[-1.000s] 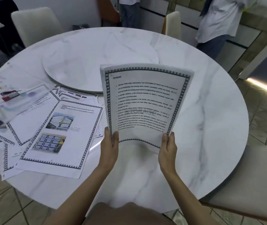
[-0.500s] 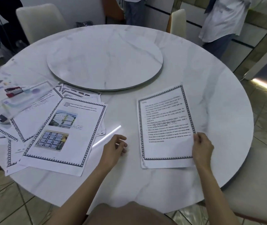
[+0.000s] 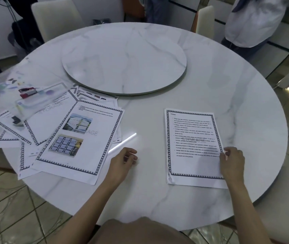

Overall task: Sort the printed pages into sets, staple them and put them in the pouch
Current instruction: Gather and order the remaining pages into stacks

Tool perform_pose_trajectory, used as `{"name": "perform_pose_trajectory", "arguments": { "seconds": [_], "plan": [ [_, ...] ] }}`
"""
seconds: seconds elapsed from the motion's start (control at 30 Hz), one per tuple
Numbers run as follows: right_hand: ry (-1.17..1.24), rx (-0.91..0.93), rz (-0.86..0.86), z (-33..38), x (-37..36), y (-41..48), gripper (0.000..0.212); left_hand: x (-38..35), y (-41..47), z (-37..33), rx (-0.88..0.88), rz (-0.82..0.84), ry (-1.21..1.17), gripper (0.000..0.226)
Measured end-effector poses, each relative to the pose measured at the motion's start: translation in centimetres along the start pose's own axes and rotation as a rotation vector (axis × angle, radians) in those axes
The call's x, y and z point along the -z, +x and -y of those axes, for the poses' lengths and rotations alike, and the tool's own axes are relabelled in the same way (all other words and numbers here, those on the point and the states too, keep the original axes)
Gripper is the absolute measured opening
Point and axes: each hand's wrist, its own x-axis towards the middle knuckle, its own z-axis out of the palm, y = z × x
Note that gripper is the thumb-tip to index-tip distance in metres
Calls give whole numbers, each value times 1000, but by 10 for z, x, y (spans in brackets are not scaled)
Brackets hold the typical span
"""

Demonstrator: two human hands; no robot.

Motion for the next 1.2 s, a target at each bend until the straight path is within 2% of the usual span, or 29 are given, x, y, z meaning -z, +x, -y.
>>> {"name": "perform_pose_trajectory", "arguments": {
  "seconds": [0.1,0.33,0.57,0.77,0.97,1.2],
  "plan": [
    [-7,142,57,20,-15,-3,25,11,-1,0,-16,-29,44,22],
    [-27,379,309,85,-59,-29,30,47,2,1,-118,-44,264,23],
    [-20,493,427,153,-95,-66,35,97,24,16,-191,-18,529,33],
    [13,452,474,203,-121,-102,35,157,42,29,-199,29,595,37],
    [-21,320,447,241,-155,-133,28,223,66,49,-229,18,624,36],
    [-103,122,310,271,-174,-150,45,285,91,73,-235,15,651,38]
  ]
}}
